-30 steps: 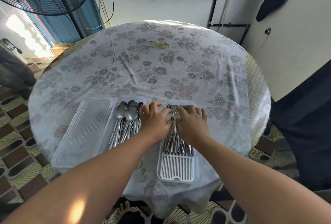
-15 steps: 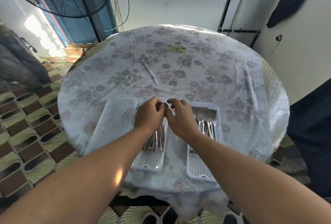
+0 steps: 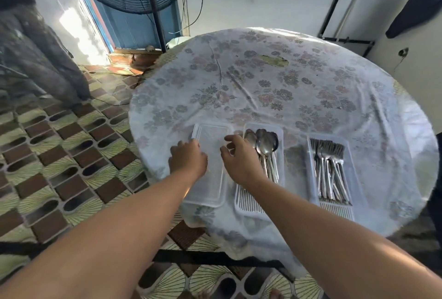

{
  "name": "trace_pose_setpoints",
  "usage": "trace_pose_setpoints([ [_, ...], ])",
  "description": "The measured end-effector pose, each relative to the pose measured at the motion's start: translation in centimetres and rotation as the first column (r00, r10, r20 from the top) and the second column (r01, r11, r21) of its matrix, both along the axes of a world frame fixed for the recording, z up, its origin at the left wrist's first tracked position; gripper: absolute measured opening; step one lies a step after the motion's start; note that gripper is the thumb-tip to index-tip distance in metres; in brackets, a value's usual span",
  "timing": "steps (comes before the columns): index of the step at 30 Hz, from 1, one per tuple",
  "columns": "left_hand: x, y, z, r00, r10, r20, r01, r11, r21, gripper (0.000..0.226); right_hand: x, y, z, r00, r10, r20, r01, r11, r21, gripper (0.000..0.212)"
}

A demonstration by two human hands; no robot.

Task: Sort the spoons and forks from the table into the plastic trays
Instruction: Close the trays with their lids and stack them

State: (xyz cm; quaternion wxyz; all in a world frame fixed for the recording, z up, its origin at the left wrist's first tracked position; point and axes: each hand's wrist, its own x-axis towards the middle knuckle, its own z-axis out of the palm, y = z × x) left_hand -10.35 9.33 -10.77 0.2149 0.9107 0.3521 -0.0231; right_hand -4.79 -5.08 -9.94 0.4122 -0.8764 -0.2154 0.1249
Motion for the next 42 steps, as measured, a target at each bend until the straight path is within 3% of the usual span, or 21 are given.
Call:
trace_pose_setpoints([
  [3,-1.6,2.4,-1.4,0.986,0.032,-0.162,-0.034,0.999,-0.009,0.035,-1.0,1.4,-0.4,0.999,-0.017,-0.047,0.016,1.000,-0.014,0.040],
  [8,-3.0,4.2,-3.1,0.993,0.022,-0.120,-0.036,0.992,-0.117,0.032,-2.1,2.3,-0.8,0.990,0.004,-0.142,-0.017,0.996,-0.090,0.048],
  [12,-3.3,4.1,-2.3,0.999,0.034,-0.015,-0.036,0.980,-0.197,0.020,-2.3,3.3,-1.3,0.980,-0.007,-0.199,-0.013,0.995,-0.102,0.054],
  [18,-2.8,2.1,0.7,0.950,0.046,0.308,0.097,0.896,-0.432,0.024,-2.0,5.0,-0.9,0.908,-0.132,-0.398,0.180,0.980,0.087,0.073],
  [21,-2.8,0.9,1.8,0.903,-0.041,0.427,0.236,0.880,-0.413,0.017,-1.2,5.1,-0.1,0.886,-0.164,-0.434,0.265,0.947,0.183,0.065],
  [25,-2.2,-1.3,2.6,0.872,-0.095,0.480,0.330,0.837,-0.435,0.030,0.3,4.0,1.1,0.853,-0.240,-0.462,0.383,0.891,0.243,0.031],
  [29,-1.3,-3.6,3.2,0.853,-0.142,0.502,0.368,0.846,-0.385,0.025,1.0,0.5,2.0,0.900,-0.314,-0.303,0.390,0.891,0.234,0.022],
  [32,-0.3,-5.3,2.7,0.851,-0.245,0.464,0.357,0.919,-0.169,0.035,0.5,-2.8,1.6,0.902,-0.365,-0.230,0.417,0.876,0.243,0.021],
  [34,0.6,-6.2,2.0,0.907,-0.261,0.331,0.308,0.947,-0.096,0.057,0.1,-4.9,1.2,0.904,-0.394,-0.163,0.420,0.888,0.184,0.024],
  [36,1.1,-7.5,1.2,0.949,-0.235,0.212,0.266,0.955,-0.129,0.076,-0.2,-7.2,0.5,0.902,-0.408,-0.139,0.423,0.900,0.103,0.037],
  [38,1.0,-8.5,0.6,0.964,-0.209,0.164,0.241,0.948,-0.207,0.081,-0.7,-8.8,-0.5,0.906,-0.398,-0.142,0.406,0.913,0.029,0.044],
  [42,1.1,-9.3,0.0,0.963,-0.226,0.148,0.259,0.930,-0.260,0.080,-1.3,-11.2,-2.6,0.917,-0.381,-0.116,0.372,0.923,-0.095,0.030],
])
